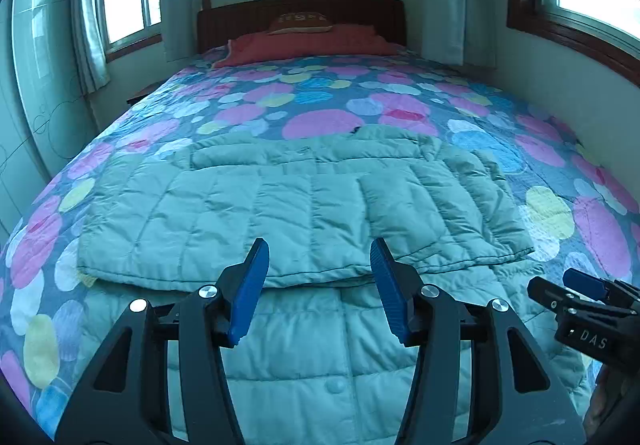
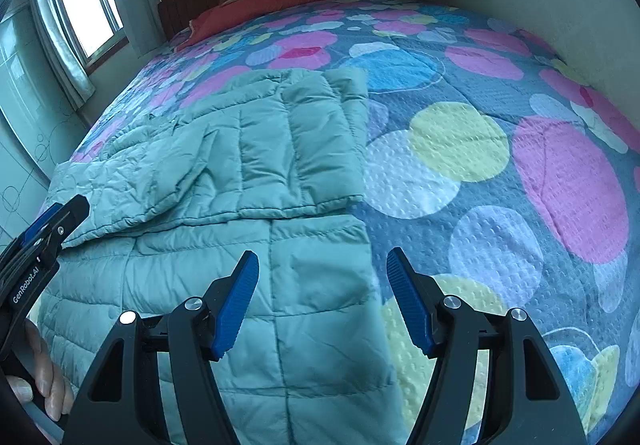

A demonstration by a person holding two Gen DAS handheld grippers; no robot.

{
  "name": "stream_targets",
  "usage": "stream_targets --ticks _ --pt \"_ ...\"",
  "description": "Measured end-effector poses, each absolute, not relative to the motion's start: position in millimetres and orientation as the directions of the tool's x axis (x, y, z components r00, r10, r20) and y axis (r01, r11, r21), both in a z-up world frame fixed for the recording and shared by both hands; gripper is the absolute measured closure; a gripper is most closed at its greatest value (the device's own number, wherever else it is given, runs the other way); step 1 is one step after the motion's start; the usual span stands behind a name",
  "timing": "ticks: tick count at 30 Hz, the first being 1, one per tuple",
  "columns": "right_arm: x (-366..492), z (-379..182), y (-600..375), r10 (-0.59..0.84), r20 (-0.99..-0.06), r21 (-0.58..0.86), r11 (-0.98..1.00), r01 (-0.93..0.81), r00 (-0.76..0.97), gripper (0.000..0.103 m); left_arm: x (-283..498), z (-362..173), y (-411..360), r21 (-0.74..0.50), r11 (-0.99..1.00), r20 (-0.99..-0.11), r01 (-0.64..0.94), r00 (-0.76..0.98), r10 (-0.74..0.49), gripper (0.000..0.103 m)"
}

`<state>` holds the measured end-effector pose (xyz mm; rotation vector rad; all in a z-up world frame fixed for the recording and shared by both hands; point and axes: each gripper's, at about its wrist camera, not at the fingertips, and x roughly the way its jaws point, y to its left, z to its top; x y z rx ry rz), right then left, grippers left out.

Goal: Fold large clothes

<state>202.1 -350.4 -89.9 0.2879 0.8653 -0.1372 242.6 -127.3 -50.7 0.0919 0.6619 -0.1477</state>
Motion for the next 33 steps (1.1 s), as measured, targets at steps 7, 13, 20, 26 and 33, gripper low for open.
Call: stream_targets --ticks 7,13,20,26,33 --pt "235.7 -73.4 -310.2 0.057 -0.735 0.235 0.956 0.176 0.675 0.037 251.4 -49.3 -44.8 0.061 0.998 -0.626 -0.010 0.779 0.046 0.050" --pt "287.6 -76.8 -281.2 0.079 -0.740 0.241 0.958 0.153 0.668 0.037 266.0 -48.0 8.1 0.068 0.990 -0.616 -0.120 0.776 0.137 0.050" --pt "327.6 -116.6 -272.6 0.199 -0.807 0.330 0.933 0.146 0.556 0.076 278.8 -58.1 41.3 0.063 0.982 -0.637 -0.176 0.751 0.176 0.049" --pt "314.6 -90.7 -293.5 0.111 -0.770 0.263 0.952 0.154 0.628 0.093 285.6 -60.6 55.3 0.040 0.980 -0.644 -0.192 0.745 0.173 0.043" --pt "315.8 -105.2 -350.2 0.016 -0.811 0.183 0.956 0.228 0.585 0.092 303.3 -66.1 48.1 0.027 0.988 -0.670 -0.154 0.731 0.133 0.043"
